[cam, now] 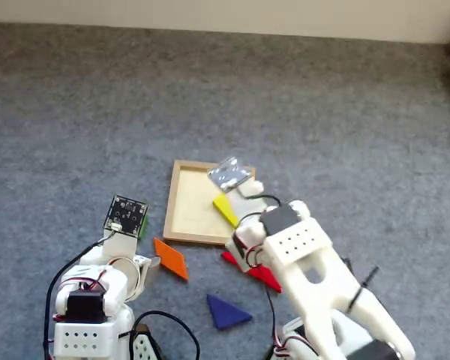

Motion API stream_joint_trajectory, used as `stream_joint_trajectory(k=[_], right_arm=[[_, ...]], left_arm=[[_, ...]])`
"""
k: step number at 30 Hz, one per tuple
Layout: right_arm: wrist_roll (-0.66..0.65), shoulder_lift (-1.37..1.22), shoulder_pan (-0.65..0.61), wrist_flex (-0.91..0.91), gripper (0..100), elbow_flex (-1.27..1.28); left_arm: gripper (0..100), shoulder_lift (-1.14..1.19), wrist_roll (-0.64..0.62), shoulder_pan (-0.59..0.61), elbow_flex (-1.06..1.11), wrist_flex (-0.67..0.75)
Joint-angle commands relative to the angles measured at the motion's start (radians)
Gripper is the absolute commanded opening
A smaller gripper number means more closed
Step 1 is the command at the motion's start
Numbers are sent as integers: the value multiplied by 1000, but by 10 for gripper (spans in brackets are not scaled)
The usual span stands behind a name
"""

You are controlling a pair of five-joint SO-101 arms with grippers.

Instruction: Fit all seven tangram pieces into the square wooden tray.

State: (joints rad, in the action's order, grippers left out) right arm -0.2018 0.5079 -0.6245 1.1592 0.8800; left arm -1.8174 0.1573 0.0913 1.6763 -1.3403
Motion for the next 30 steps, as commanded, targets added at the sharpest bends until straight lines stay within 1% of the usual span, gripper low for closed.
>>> stream_joint_trajectory(k=[1, 8, 16, 21, 24, 27, 30], right_arm=[[-3, -59, -53, 5, 403, -7], [-3, -203, -131, -2, 411, -8], [-3, -337, -133, -5, 411, -10], [-3, -374, -133, -71, 410, -7], [-5, -383, -137, -74, 410, -8], [-55, -383, -143, -105, 410, -5], [-74, -383, -142, -139, 410, -4]], left_arm=[[256, -1, -6, 7, 19, -3], [256, -1, -6, 7, 19, -3], [256, -1, -6, 7, 19, -3], [256, -1, -6, 7, 19, -3], [256, -1, -6, 7, 19, -3], [256, -1, -6, 7, 19, -3], [256, -1, -6, 7, 19, -3]])
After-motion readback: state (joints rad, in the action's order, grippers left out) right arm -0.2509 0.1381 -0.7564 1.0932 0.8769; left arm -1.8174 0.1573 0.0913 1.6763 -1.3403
